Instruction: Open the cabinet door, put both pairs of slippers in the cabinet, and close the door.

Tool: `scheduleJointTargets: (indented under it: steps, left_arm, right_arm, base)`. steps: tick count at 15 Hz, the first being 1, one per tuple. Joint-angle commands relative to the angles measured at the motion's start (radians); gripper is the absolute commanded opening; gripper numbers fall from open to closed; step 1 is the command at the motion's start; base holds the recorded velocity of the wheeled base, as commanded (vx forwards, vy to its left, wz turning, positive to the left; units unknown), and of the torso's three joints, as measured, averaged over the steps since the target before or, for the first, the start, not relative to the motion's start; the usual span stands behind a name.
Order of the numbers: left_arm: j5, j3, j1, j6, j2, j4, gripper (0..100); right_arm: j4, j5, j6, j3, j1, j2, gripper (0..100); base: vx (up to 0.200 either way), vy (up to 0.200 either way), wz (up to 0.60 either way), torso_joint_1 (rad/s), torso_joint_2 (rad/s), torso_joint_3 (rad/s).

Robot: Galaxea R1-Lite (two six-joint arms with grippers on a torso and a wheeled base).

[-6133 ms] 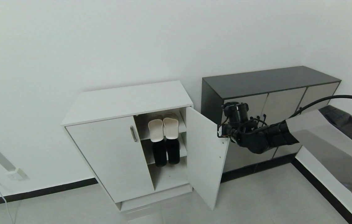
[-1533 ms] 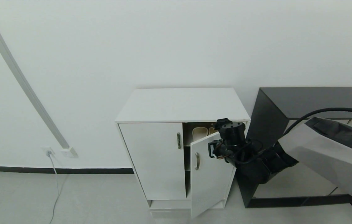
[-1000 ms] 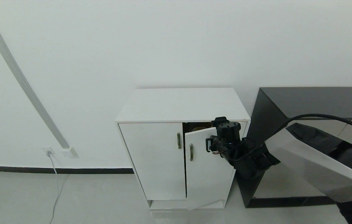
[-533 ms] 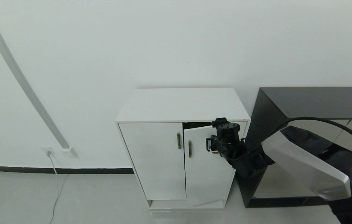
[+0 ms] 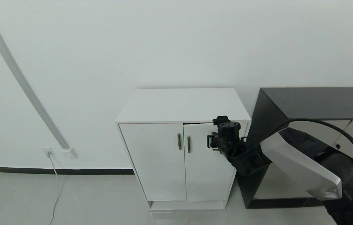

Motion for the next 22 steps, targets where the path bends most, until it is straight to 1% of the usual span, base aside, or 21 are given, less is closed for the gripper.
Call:
scheduleJointTargets:
  steps: [1, 4, 7, 15, 17, 20, 21, 22]
  left_arm:
    - [0.000, 0.000, -0.001, 0.000, 0.000, 0.000, 0]
    - [0.000, 0.000, 0.000, 0.000, 0.000, 0.000, 0]
    - [0.000, 0.000, -0.001, 0.000, 0.000, 0.000, 0]
    - [0.000, 0.000, 0.000, 0.000, 0.000, 0.000, 0]
    - [0.000, 0.000, 0.000, -0.001, 0.000, 0.000, 0]
    - [0.000, 0.000, 0.000, 0.000, 0.000, 0.000, 0]
    - [0.000, 0.000, 0.000, 0.000, 0.000, 0.000, 0]
    - [0.000, 0.000, 0.000, -0.001, 0.000, 0.000, 0]
  right_arm:
    - [-0.005, 0.000, -0.001, -0.016, 0.000, 0.015, 0]
    - [-0.008, 0.000, -0.001, -0.051, 0.000, 0.032, 0]
    - [-0.009, 0.000, -0.001, -0.053, -0.002, 0.035, 0]
    - [-0.066, 0.000, -0.016, -0.088, -0.009, 0.058, 0]
    - [-0.068, -0.002, -0.016, -0.057, -0.009, 0.032, 0]
    - [-0.072, 0.001, -0.014, 0.053, -0.005, -0.049, 0]
    - [-0.072, 0.001, -0.014, 0.053, -0.005, -0.049, 0]
    - [-0.092, 0.001, -0.014, 0.162, 0.009, -0.123, 0]
  base:
    - [0.000, 0.000, 0.00, 0.000, 0.00, 0.000]
    - [0.000, 0.000, 0.00, 0.000, 0.00, 0.000]
    - [0.000, 0.000, 0.00, 0.000, 0.00, 0.000]
    - [0.000, 0.000, 0.00, 0.000, 0.00, 0.000]
    - [0.000, 0.000, 0.00, 0.000, 0.00, 0.000]
    - [0.000, 0.000, 0.00, 0.000, 0.00, 0.000]
    - [0.000, 0.000, 0.00, 0.000, 0.00, 0.000]
    - [0.000, 0.000, 0.00, 0.000, 0.00, 0.000]
